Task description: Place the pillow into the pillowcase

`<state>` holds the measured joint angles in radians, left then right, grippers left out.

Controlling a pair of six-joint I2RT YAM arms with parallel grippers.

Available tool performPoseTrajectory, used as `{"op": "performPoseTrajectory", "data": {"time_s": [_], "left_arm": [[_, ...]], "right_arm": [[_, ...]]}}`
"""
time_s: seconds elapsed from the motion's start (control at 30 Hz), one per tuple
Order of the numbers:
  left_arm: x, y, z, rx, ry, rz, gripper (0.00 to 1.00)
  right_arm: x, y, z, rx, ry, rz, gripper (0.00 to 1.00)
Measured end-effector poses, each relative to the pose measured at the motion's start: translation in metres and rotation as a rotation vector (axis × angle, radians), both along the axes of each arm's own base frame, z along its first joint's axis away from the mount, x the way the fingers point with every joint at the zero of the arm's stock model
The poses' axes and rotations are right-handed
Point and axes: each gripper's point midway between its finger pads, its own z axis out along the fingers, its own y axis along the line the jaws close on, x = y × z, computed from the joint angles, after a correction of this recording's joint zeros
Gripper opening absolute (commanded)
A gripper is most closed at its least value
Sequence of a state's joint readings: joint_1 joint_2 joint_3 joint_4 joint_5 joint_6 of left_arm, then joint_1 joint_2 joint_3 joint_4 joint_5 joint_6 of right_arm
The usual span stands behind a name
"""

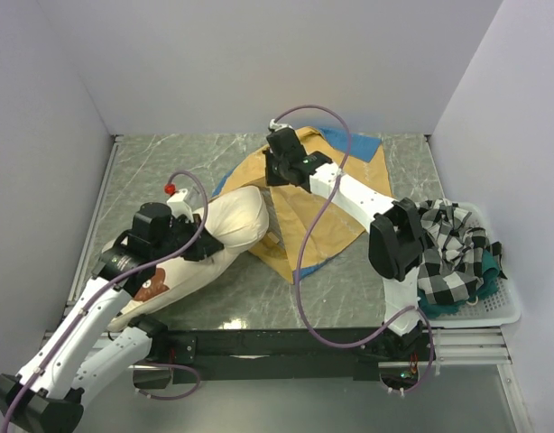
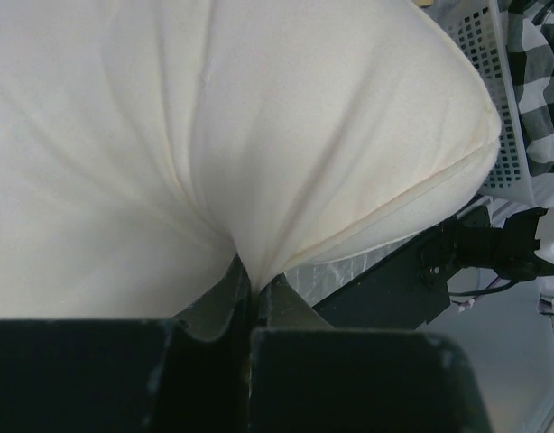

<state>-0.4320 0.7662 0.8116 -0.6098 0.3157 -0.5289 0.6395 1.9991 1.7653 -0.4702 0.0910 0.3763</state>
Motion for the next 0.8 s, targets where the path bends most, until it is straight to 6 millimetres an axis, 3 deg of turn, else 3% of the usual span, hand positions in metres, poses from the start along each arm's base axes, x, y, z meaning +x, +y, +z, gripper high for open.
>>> {"op": "performPoseTrajectory", "data": {"time_s": [0.27,0.4,0.53,0.8], "left_arm": [[0.025,-0.012,-0.01,0.0,-0.007,0.011,0.01],[0.039,-0.015,-0.006,0.002,-0.056,0.037,0.01],[0.048,-0.028,-0.005,0.003,-0.094,0.029,0.01],[0.054,-0.069,-0.053,0.153,-0.068,0.017,0.01]], "right_arm": [[-0.014,-0.011,0.023,0.018,-0.032,0.008,0.0],[-0.019,-0.013,0.044,0.041,-0.069,0.018,0.0],[-0.028,-0.018,0.052,0.044,-0.083,0.031,0.0],[-0.041,-0.02,0.062,0.043,-0.095,0.058,0.0]]}}
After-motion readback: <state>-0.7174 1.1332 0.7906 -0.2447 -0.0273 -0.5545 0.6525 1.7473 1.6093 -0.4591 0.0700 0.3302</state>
